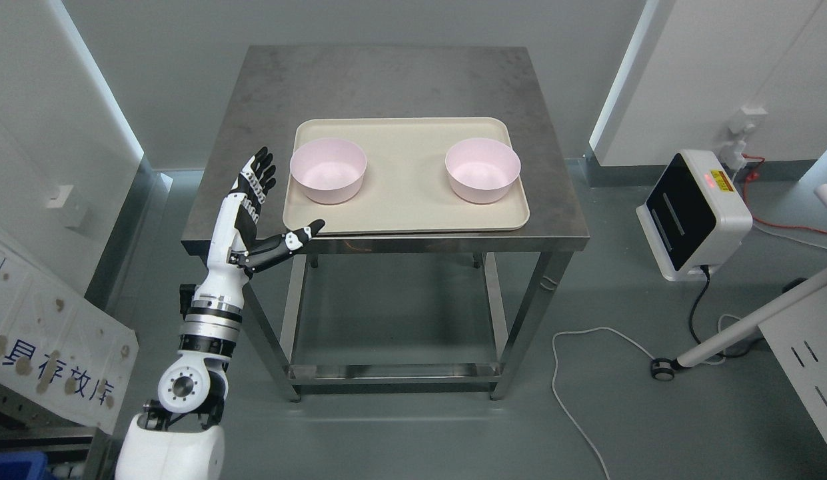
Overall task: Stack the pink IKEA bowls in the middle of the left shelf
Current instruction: 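Raise the left hand and reach toward the pink bowl nearer the arm, then grip the rim of the nearer pink bowl with the left hand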
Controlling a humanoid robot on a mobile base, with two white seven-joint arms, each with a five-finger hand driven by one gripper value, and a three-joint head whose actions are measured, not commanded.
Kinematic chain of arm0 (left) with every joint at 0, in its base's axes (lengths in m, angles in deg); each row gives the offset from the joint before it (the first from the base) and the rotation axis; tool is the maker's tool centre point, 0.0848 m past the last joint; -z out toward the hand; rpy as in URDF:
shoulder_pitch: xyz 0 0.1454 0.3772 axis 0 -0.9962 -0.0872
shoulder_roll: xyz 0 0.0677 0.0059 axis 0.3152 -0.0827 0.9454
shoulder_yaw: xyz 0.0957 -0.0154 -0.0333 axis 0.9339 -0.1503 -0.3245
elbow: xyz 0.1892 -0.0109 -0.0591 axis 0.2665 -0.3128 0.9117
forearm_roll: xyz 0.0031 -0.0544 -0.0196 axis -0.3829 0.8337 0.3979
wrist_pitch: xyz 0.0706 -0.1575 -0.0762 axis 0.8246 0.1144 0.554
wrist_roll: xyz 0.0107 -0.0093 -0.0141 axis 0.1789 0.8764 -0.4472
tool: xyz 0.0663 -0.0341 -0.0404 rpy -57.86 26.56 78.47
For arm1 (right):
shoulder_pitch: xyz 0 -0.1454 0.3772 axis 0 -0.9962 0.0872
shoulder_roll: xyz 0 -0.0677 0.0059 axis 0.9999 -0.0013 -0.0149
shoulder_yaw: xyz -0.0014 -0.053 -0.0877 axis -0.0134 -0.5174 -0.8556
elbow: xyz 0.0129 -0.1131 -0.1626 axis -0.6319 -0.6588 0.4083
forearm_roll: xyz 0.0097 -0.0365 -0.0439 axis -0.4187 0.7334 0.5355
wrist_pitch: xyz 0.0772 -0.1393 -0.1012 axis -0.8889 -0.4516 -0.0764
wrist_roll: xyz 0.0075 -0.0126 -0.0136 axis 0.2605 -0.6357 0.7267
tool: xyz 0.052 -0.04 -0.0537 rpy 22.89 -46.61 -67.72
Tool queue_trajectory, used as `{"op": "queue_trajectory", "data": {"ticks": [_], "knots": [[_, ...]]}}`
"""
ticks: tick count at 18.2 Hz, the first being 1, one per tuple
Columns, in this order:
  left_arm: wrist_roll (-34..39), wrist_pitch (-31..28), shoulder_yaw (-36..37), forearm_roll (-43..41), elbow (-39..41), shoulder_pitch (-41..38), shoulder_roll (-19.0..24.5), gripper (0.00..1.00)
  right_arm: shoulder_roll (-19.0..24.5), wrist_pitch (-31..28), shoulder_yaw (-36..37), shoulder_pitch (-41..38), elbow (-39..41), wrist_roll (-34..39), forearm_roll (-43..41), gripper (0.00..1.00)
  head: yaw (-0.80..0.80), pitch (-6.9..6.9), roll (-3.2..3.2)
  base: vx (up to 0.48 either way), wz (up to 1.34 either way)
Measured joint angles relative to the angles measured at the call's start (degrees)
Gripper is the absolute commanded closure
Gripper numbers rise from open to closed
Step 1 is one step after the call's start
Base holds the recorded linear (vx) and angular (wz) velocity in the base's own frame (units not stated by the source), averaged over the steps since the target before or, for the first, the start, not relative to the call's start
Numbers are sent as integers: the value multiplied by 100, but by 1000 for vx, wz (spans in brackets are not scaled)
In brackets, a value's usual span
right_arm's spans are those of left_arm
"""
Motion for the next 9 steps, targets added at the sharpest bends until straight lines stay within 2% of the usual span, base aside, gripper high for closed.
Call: {"op": "queue_trajectory", "data": {"ticks": [6, 9], "knots": [[-1106, -177, -5, -836, -739, 1395, 50, 0, 0, 1, 0, 0, 0, 22, 0, 0, 0, 0, 0, 1, -26], [-1301, -374, 24, -1438, -1407, 2197, 126, 1, 0, 2, 0, 0, 0, 21, 0, 0, 0, 0, 0, 0, 0]]}}
